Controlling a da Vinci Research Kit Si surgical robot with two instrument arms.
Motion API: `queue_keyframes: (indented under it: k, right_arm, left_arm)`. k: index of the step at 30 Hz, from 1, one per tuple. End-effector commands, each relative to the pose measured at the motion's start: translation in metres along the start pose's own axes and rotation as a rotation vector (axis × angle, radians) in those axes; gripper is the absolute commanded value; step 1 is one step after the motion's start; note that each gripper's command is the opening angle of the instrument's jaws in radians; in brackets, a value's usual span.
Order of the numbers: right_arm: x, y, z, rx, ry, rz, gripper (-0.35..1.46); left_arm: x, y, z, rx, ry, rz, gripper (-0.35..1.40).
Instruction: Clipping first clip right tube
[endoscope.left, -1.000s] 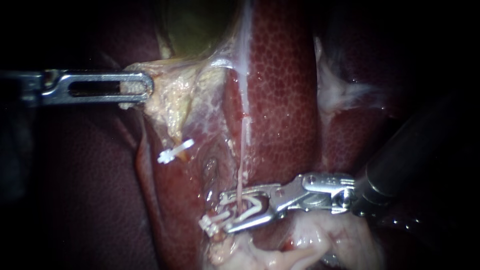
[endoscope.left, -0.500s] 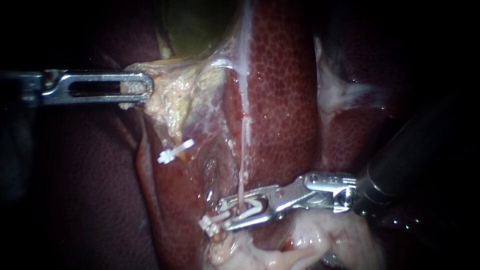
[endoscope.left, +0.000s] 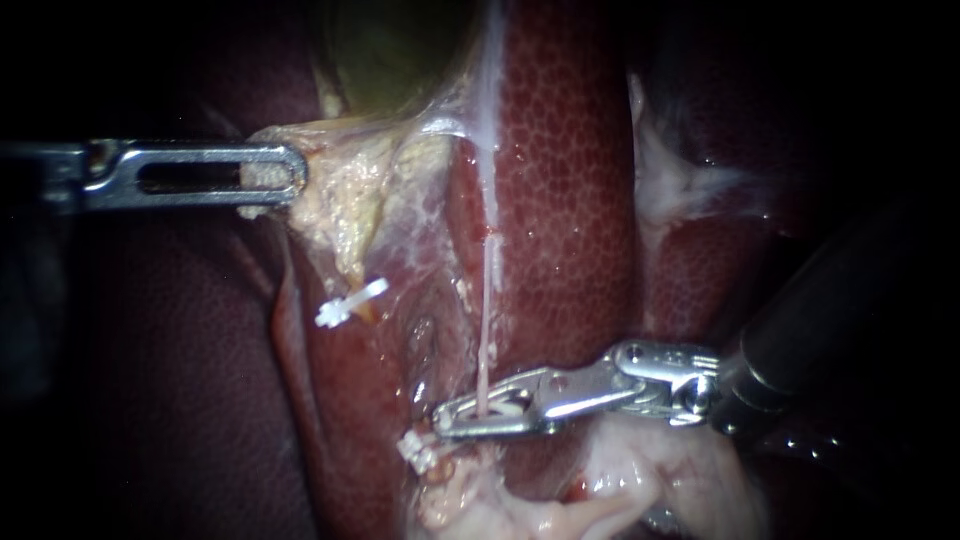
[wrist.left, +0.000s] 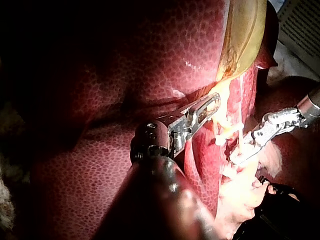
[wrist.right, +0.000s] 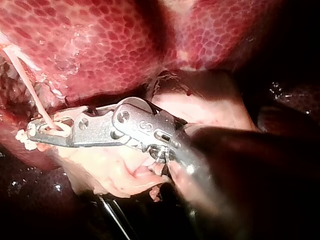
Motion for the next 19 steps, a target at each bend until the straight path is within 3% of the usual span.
queue_keyframes:
  k: [1,19]
  right_arm:
    - [0.0001,0.0000,-0.0001,-0.001,-0.007,-0.001,-0.35]
    - [0.0006,0.0000,-0.0006,0.000,-0.014,0.002,-0.35]
  left_arm:
    - [0.0000,0.0000,0.0000,0.000,0.000,0.000,-0.35]
    - [0.0000,0.0000,0.0000,0.001,0.000,0.000,-0.35]
